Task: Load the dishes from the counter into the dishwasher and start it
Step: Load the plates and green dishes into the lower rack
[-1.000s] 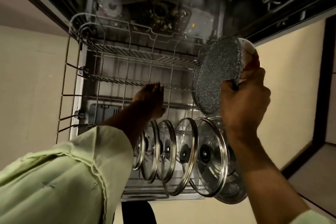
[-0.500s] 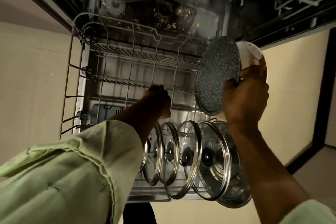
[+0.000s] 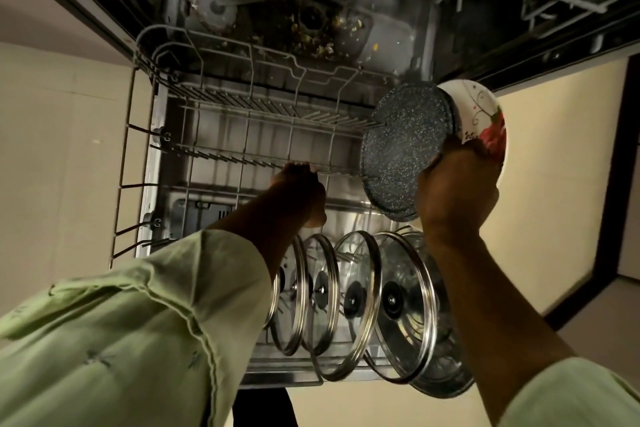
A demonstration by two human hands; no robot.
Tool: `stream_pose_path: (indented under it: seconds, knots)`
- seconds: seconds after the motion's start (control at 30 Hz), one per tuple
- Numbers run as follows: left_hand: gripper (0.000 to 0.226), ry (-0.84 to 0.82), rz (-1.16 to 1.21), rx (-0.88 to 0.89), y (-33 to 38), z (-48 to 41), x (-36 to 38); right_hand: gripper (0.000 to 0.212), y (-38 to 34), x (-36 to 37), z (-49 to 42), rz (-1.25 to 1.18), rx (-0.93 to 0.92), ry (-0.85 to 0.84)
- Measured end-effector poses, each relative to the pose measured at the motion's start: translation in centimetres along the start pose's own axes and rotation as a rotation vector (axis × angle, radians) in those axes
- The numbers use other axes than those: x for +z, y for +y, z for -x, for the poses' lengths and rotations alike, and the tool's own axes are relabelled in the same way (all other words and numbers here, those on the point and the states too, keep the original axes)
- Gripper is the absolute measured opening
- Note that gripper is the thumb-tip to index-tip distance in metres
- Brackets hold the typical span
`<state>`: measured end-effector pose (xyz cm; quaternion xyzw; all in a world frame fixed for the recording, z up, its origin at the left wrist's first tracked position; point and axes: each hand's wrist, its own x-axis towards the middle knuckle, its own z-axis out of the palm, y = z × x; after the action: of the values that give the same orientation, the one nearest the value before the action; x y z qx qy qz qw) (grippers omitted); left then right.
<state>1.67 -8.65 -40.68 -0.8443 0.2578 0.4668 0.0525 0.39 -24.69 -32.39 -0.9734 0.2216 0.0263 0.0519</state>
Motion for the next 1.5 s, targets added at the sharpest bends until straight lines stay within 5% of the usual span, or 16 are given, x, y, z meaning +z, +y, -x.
stream_pose_path:
  seconds: [0.4, 0.57, 0.87, 1.13, 1.5]
  knots:
    - [0.083, 0.116, 0.167, -0.064, -1.4, 1.2, 1.3, 0.057, -2.0, -0.4, 3.3, 0.008, -0.061, -0.011]
    - [0.079, 0.219, 0.156, -0.051, -2.7, 3.1, 2.5, 0.038, -3.6, 0.6, 5.9, -0.003, -0.229, -0.13]
    - [0.074, 0.283, 0.14, -0.099, -4.7, 9.2, 3.9, 0.047, -6.7, 0.1, 10.2, -0.001, -0.314, -0.248]
    - [0.077, 0.31, 0.293, -0.215, -7.7, 22.9, 4.4, 0.063, -11.7, -5.9, 15.7, -0.026, -0.32, -0.413]
    - [0.076, 0.447, 0.402, -0.514, -8.9, 48.1, -0.2, 0.068, -21.5, -23.1, 25.0, -0.15, -0.601, -0.372]
